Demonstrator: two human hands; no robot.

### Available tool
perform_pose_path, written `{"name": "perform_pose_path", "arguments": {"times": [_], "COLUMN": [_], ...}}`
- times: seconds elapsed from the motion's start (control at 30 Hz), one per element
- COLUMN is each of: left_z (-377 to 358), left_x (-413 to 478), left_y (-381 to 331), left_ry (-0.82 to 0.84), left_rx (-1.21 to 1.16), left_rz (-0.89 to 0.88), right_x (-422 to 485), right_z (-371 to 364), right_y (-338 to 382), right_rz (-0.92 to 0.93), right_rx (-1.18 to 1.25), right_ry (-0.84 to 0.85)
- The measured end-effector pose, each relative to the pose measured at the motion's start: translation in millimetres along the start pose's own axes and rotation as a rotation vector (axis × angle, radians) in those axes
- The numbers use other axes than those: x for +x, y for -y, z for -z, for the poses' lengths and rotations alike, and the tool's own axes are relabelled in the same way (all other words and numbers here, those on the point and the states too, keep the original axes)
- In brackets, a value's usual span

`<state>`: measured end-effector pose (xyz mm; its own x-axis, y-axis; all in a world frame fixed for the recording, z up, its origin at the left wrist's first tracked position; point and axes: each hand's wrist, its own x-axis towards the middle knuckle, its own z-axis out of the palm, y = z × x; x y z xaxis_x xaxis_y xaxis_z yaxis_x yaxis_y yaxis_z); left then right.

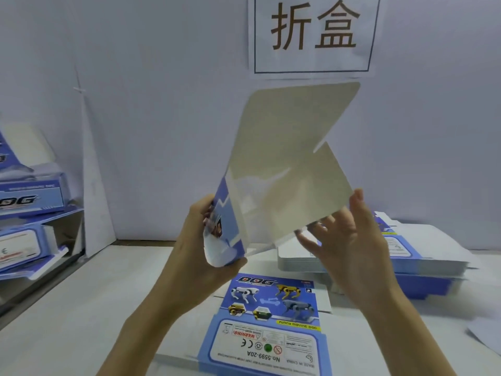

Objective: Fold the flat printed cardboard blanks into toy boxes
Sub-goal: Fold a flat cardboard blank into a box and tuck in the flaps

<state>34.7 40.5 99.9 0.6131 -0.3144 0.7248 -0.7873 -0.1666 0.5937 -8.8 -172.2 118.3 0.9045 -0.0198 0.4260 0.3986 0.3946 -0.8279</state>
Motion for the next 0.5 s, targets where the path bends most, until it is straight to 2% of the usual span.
{"name": "perform_pose_path", "arguments": {"times": [0.17,0.27,0.4,0.5], "left_z": [5,7,4,5], "left_x": [0,-1,-1,1], "left_y": [-2,0,0,-1], "left_ry": [0.052,0.078,0.074,0.002], "left_rx": [0.193,0.178,0.198,0.132], "left_rz": [-0.121,-0.144,-0.176,-0.134], "right_x": [-1,-1,0,-2], "right_z": [7,11,15,16], "right_y": [11,13,10,8], "right_rz": [-0.150,-0.193,-0.171,-0.138], "right_rx": [0.117,0.230,0.227,0.149], "right_ry": [0.111,0.190,0.175,0.182]}}
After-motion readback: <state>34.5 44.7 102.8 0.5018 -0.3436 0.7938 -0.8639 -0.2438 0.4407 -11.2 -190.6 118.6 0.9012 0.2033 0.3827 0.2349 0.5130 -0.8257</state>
